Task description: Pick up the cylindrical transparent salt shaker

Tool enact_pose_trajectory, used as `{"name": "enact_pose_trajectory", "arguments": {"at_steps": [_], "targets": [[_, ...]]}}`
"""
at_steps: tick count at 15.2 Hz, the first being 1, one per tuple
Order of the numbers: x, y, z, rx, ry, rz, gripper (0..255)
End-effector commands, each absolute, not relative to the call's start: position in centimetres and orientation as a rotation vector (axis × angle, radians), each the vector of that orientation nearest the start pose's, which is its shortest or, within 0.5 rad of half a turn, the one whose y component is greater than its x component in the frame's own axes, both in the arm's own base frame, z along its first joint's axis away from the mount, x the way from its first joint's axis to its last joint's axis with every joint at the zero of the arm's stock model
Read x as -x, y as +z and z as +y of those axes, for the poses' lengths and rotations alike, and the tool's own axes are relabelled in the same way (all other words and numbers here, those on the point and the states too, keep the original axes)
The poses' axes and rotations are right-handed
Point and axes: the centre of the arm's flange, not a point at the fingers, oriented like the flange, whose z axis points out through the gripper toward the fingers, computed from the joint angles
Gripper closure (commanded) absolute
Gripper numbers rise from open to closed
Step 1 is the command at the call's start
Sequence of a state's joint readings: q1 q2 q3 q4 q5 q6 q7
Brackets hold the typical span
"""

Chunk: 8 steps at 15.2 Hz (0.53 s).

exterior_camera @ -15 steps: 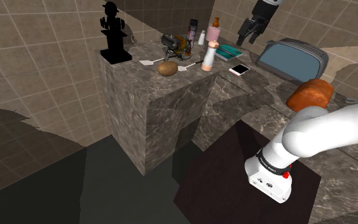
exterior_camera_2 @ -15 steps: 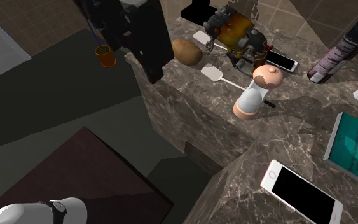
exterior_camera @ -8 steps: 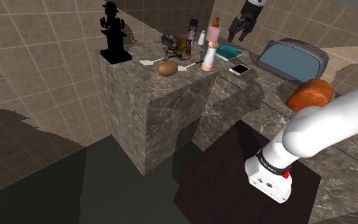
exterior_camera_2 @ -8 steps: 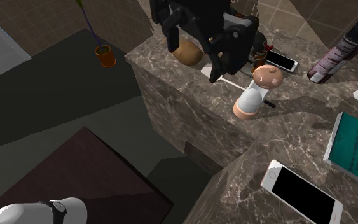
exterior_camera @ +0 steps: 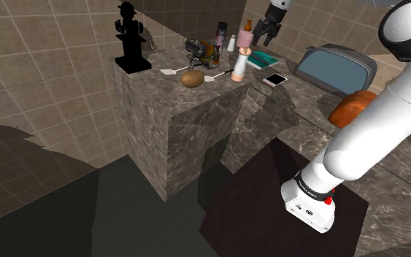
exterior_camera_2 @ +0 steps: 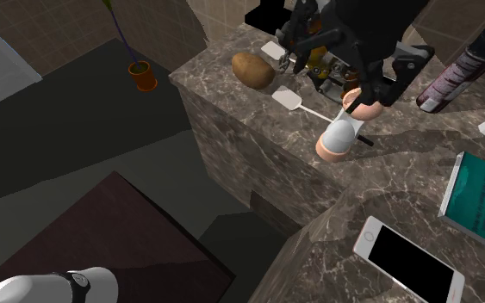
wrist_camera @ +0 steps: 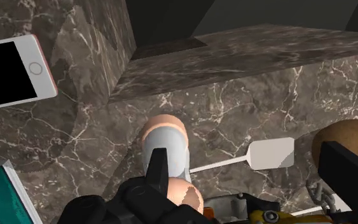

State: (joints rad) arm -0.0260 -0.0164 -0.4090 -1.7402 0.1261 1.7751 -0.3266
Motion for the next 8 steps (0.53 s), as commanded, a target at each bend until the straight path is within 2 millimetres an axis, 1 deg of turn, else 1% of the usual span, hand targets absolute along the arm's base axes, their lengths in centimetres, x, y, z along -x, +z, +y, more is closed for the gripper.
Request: {"name": "enact_pose_trajectory", "arguments": {"at_steps": [1, 6, 7, 8], "targets": [[-53.9, 55.9, -24.6, 3.013, -0.138, 0.197, 0], [-59.1, 53.6, -28.8, 2.974, -0.121, 0.198, 0], [-59.9, 53.2, -29.4, 2.968, -0.118, 0.199, 0], [-59.9, 52.6, -29.4, 2.968, -0.118, 0.199, 0]]}}
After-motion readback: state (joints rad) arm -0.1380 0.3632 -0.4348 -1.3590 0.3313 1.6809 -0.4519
